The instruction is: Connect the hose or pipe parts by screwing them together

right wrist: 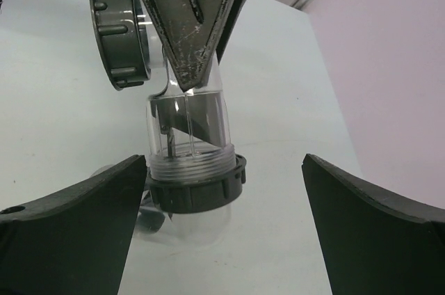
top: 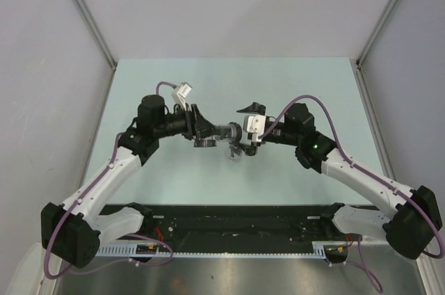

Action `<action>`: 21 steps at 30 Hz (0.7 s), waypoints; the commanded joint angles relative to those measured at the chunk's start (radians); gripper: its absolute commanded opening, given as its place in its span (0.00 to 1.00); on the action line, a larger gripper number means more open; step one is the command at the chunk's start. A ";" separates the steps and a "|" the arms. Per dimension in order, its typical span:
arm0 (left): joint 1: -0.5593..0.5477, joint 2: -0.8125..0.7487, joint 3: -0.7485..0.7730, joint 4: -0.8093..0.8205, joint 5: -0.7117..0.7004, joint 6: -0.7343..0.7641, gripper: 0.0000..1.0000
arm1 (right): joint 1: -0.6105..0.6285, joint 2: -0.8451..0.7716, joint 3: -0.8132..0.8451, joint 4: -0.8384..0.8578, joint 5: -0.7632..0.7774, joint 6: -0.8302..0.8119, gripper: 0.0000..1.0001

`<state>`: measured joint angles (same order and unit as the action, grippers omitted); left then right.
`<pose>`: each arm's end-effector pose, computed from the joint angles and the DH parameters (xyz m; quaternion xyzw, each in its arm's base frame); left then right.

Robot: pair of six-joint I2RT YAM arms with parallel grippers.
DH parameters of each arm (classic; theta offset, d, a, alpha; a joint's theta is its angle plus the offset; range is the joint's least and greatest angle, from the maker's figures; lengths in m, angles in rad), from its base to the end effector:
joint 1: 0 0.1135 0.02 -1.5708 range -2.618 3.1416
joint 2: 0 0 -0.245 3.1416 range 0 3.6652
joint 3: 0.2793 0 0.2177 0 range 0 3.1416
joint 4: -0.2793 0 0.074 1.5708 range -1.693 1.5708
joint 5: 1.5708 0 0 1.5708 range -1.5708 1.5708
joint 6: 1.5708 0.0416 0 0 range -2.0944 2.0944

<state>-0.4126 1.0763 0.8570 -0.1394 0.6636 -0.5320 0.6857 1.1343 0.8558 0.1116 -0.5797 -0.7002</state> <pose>0.1922 -0.1121 0.3047 0.1389 0.7868 -0.4834 0.3578 0.1724 0.1705 0.3176 -0.6094 0.4451 0.2137 0.6203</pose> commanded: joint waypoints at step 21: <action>0.031 -0.030 0.068 0.055 0.155 -0.236 0.00 | 0.077 0.035 0.029 -0.076 0.101 -0.157 1.00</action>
<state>-0.3893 1.0618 0.8612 -0.1379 0.7399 -0.7105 0.7517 1.1568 0.8513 0.0414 -0.4965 -0.8185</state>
